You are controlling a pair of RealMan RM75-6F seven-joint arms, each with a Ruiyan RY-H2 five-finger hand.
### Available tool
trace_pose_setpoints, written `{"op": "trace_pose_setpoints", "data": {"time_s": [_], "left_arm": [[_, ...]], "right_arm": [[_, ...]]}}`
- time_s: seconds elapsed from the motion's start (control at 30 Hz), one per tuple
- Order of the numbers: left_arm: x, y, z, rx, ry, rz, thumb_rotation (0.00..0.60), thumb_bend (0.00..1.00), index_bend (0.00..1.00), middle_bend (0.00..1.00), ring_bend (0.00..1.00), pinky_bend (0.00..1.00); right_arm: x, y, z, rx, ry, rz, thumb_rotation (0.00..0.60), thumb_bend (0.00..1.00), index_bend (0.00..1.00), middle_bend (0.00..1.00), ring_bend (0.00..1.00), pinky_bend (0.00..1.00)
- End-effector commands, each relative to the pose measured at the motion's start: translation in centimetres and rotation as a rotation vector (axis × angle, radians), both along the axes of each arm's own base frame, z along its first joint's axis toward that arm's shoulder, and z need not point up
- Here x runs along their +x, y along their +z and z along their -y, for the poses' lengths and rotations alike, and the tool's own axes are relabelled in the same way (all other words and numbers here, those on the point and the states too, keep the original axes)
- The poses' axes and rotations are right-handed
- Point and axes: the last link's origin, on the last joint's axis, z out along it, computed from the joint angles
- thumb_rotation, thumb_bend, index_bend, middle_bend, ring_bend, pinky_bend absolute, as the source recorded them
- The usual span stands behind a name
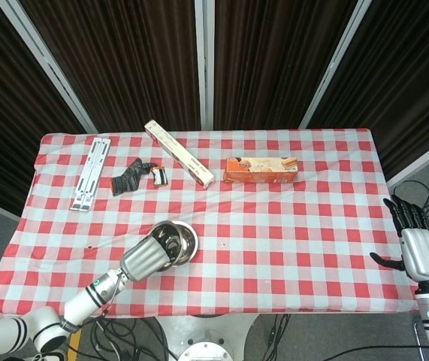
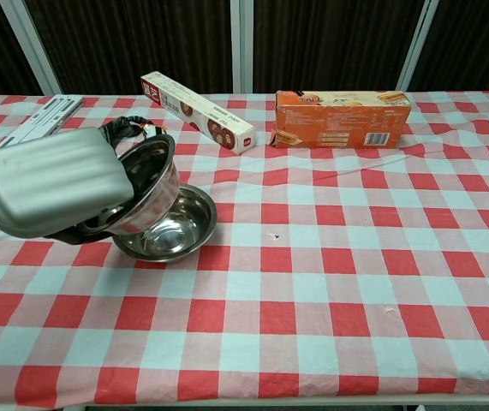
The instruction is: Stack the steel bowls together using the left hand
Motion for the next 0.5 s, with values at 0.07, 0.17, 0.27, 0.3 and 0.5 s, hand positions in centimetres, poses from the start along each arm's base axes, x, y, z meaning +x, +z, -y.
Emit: {"op": "trace_pose_setpoints", "data": {"time_s": [0.07,0.17,0.27,0.3,0.5], "left_arm": [[-0.4,-0.5,-0.2,0.000,0.004,0.003,0.600,0.36,0.66,0.74,0.73,0.83],[-0.3,-0.6,-0.5,0.010,0.003,0.015,0.600,0.36,0.65,0.73,0.72,0.83],[-0.2,-0.6,-1.0,0.029,-0.005,0.009,0.600,0.35,0.61,0.71,0.69,0.80],[-0.2,-0.7,-1.1,0.033,-0.005,0.011,0.600,0.34,0.59,0.70,0.68,0.79],[0.2,-0.6,-1.2,0.030,-0.015,0.014,0.600,0.28,0.51,0.66,0.65,0.75]], "right_arm": [[-0.1,0.0,0.0,-0.001,-0.003,-0.001,0.600,0.03,0.00,0.00,0.00,0.00],[-0.2,0.0,0.0,-0.001,-0.007,-0.001,0.600,0.03,0.00,0.00,0.00,0.00],[-0.3,0.0,0.0,0.001,-0.009,-0.002,0.600,0.03,0.00,0.00,0.00,0.00],[-0.3,0.0,0.0,0.001,-0.008,-0.002,0.600,0.03,0.00,0.00,0.00,0.00],[-0.4,0.1,0.0,-0.005,-0.011,-0.001,0.600,0.03,0.00,0.00,0.00,0.00]]}}
